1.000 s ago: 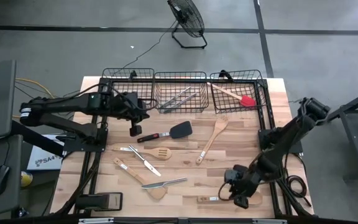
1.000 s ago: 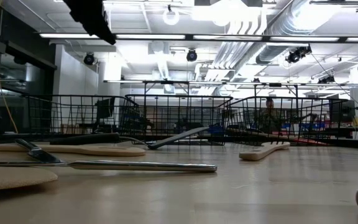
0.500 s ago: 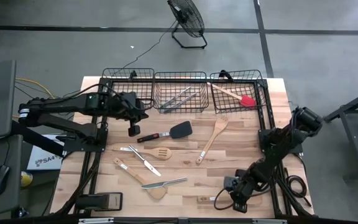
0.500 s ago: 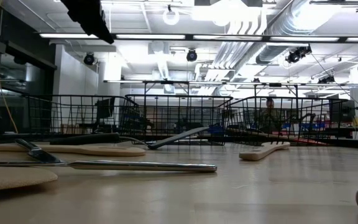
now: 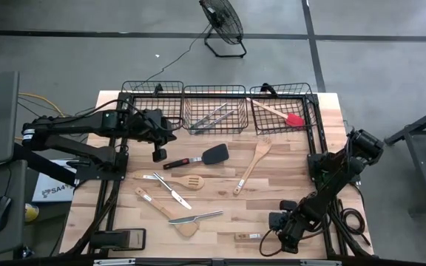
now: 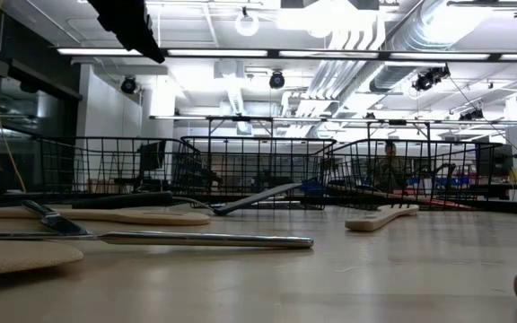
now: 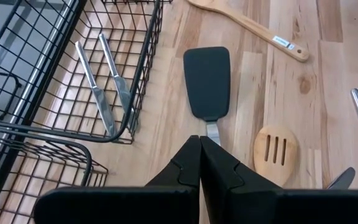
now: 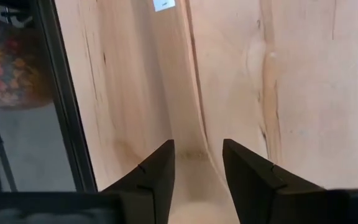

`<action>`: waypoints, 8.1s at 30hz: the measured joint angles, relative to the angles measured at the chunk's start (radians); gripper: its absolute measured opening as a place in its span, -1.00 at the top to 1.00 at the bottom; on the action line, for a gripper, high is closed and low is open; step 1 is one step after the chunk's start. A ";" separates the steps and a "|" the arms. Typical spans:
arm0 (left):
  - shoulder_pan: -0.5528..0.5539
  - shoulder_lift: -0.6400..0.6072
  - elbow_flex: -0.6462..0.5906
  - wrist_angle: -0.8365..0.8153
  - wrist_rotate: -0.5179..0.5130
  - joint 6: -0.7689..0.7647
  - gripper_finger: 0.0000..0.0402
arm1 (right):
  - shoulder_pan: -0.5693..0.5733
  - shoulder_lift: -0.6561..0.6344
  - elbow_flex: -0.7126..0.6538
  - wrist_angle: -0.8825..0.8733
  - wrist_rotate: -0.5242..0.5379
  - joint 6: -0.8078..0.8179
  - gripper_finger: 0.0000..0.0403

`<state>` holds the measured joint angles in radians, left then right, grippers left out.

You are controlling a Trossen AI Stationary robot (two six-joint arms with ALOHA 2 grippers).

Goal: Pick & Place Kitchen Items
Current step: Put the brown serving spoon into the left mesh basket

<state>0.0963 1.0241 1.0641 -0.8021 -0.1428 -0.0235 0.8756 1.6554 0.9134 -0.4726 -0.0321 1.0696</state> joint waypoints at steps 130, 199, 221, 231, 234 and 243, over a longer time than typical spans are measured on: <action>0.002 0.001 0.001 0.001 -0.006 0.018 1.00 | -0.183 0.018 -0.003 0.050 0.361 -0.159 0.65; 0.388 0.206 -0.473 1.693 0.851 -0.192 0.14 | -0.847 0.063 0.000 1.226 0.495 -0.992 0.66; 0.386 0.206 -0.473 1.702 0.807 -0.196 0.14 | -0.854 0.071 0.000 1.273 0.444 -0.982 0.66; 0.340 0.206 -0.473 1.699 0.773 -0.196 -0.11 | -0.865 0.071 0.000 1.270 0.417 -0.962 0.66; 0.341 0.206 -0.473 1.701 0.738 -0.202 -0.30 | -0.866 0.071 0.000 1.267 0.415 -0.957 0.66; 0.341 0.206 -0.472 1.728 0.735 -0.228 -0.39 | -0.865 0.071 0.000 1.236 0.415 -0.946 0.66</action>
<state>0.4374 1.2297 0.5919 0.9264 0.5919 -0.2512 0.0109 1.7267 0.9134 0.7636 0.3832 0.1241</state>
